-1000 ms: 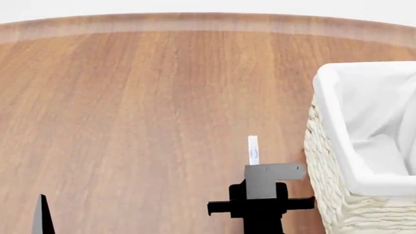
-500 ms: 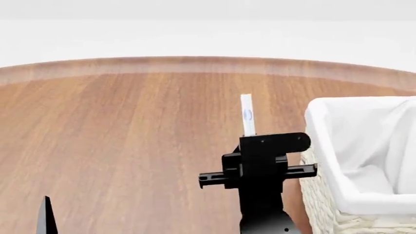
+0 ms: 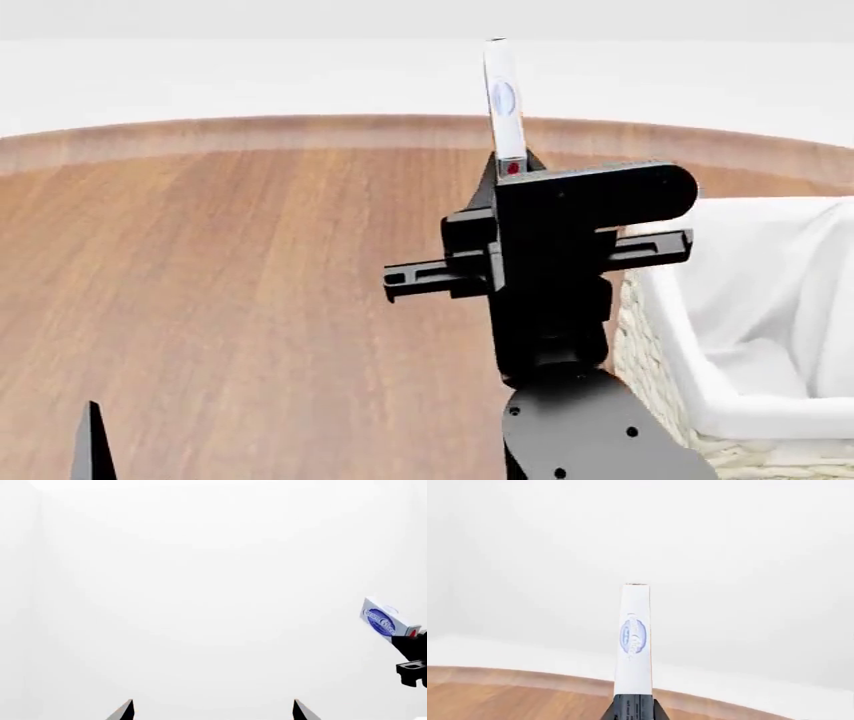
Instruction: Pick up the cream cheese box, and put it in the basket.
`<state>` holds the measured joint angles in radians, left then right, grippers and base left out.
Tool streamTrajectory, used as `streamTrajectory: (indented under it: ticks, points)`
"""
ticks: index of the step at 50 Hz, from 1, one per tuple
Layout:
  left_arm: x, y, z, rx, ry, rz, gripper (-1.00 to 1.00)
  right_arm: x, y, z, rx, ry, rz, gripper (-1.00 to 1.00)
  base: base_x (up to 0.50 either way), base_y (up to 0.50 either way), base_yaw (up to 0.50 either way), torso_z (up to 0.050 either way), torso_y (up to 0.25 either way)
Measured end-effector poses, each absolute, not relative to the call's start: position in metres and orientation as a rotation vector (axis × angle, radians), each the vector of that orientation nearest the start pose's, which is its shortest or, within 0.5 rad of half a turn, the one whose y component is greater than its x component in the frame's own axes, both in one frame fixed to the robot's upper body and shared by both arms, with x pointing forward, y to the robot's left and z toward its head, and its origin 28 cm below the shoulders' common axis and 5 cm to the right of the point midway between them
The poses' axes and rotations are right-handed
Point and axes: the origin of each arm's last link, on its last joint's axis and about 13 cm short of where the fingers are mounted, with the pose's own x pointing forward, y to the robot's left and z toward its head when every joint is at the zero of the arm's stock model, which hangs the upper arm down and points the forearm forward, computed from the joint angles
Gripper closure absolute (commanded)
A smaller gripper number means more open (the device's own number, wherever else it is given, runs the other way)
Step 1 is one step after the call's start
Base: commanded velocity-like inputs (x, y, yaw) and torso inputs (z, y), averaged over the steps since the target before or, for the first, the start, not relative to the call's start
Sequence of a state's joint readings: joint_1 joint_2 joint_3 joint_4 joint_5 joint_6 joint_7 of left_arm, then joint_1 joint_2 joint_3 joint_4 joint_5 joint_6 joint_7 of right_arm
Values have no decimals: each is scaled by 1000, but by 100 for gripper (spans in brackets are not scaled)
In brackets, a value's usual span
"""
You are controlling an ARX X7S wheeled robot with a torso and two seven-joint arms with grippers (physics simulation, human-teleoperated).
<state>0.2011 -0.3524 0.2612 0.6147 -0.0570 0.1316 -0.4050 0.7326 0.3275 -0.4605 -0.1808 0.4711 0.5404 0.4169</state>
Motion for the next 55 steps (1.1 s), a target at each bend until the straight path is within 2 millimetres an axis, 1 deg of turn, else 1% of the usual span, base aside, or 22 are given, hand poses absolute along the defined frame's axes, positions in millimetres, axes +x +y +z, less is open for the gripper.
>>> streamTrajectory:
  ticks: [6,15,23,32,45,55]
  points:
    - [152,204,107,44,-498,3,-100,305,-87,204,-119,-229,89,100,0,0,0,0,0]
    - [152,205,108,52,-505,11,-100,299,-116,225,-107,-247,48,100,0,0,0,0,0]
    - [152,205,109,56,-508,16,-100,294,-142,234,-111,-245,-15,100,0,0,0,0,0]
    - [153,205,110,58,-510,20,-100,292,-168,236,-125,-209,-80,100,0,0,0,0,0]
    - [153,205,109,57,-510,22,-100,304,-209,234,-136,-39,-115,100,0,0,0,0,0]
    - [154,205,108,57,-509,20,-100,313,-237,245,-125,167,-78,100,0,0,0,0,2]
